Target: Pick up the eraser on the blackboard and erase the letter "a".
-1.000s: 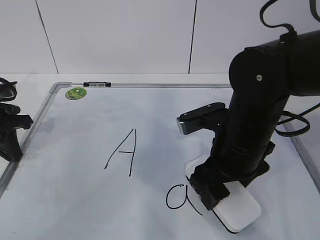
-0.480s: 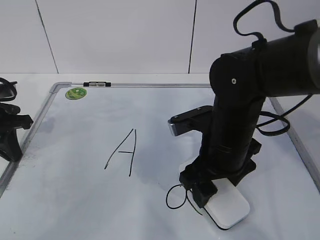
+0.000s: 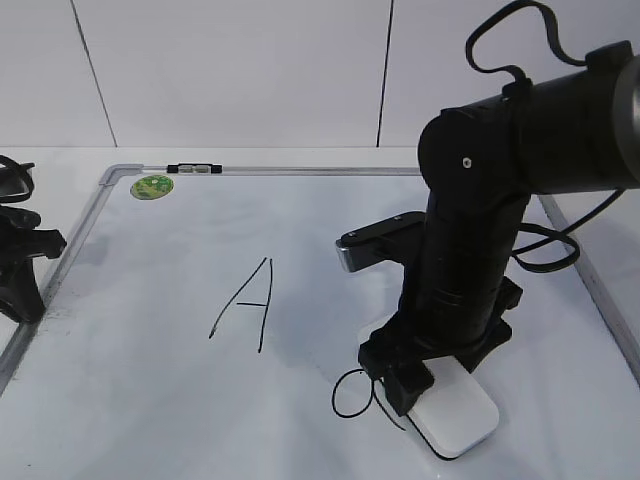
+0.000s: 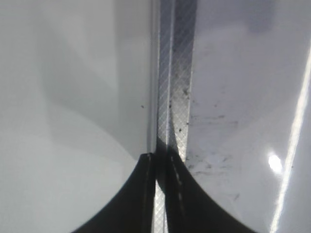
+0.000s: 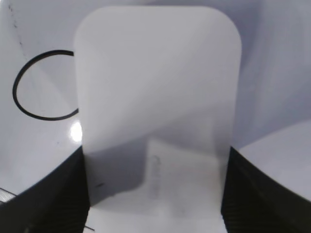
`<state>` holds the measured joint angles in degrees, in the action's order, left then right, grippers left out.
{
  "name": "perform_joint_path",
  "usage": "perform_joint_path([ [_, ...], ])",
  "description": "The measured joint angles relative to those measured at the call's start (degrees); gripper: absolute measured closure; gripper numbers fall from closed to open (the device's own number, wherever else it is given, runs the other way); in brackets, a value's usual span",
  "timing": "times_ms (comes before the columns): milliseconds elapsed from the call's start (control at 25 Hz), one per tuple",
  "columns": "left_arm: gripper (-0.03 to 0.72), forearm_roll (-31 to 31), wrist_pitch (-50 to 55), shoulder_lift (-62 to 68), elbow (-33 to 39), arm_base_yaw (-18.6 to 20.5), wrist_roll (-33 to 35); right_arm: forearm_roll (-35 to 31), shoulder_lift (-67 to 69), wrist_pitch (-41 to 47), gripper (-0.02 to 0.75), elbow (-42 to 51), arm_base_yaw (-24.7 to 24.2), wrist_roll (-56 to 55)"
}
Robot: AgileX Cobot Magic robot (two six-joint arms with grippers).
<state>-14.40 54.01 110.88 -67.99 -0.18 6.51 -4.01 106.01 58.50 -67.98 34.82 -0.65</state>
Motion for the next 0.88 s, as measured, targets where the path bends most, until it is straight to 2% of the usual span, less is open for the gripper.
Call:
perform_joint_path([
  [160,0.672,0.0,-0.1,0.0,0.0,0.0,0.0,0.0,0.0,0.0,0.178,0.0,0.5,-0.1],
  [520,0.672,0.0,-0.1,0.0,0.0,0.0,0.0,1.3,0.5,-0.8,0.178,-0.2,6.0,-0.2],
  [880,0.672,0.0,-0.1,0.0,0.0,0.0,0.0,1.4,0.6,-1.0,0.178,-0.3,8.5,-0.3],
])
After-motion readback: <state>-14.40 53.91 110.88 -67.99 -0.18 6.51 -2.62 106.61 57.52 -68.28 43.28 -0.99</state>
